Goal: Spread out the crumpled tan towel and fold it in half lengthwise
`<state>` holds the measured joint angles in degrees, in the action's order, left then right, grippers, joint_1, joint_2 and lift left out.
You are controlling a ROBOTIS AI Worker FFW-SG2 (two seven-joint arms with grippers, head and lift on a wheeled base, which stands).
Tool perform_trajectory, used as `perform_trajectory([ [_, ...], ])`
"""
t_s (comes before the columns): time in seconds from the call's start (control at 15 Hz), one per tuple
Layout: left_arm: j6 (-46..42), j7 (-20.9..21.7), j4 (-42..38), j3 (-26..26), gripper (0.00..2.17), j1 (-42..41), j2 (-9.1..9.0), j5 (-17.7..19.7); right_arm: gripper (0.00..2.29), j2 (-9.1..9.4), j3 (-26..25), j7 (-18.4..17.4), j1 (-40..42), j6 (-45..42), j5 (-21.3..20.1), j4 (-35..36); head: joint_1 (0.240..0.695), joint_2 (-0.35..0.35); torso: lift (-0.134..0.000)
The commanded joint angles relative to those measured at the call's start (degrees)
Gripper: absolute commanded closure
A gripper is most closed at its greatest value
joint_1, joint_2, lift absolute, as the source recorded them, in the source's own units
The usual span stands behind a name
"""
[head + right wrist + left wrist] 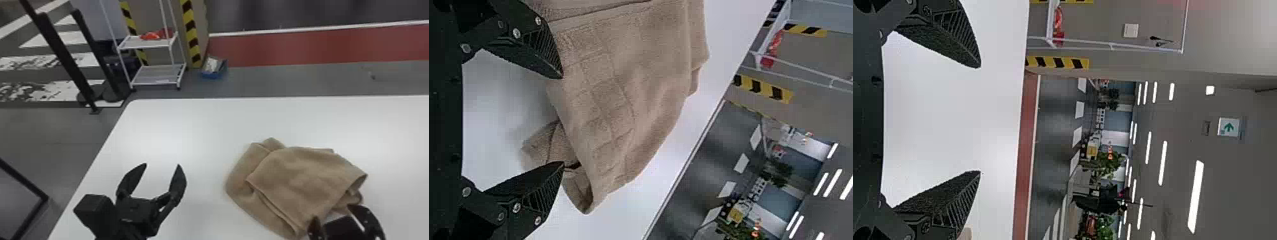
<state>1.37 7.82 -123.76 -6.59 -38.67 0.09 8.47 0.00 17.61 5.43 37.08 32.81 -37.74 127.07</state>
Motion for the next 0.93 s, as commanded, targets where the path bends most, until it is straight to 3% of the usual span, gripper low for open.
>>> perform_trajectory([
  [0.0, 0.0, 0.0, 0.0, 0.0, 0.13, 0.0, -0.24, 0.1, 0.34, 0.05, 1.1, -0.2, -1.3, 1.4, -0.3, -0.2, 0.695, 0.180, -0.125],
  [0.87, -0.7, 0.2, 0.1, -0.4, 0.13, -0.7, -0.24, 0.3, 0.34, 0.05, 5.6, 0.2, -1.4, 3.4, 0.8, -0.2, 0.695, 0.238, -0.125],
])
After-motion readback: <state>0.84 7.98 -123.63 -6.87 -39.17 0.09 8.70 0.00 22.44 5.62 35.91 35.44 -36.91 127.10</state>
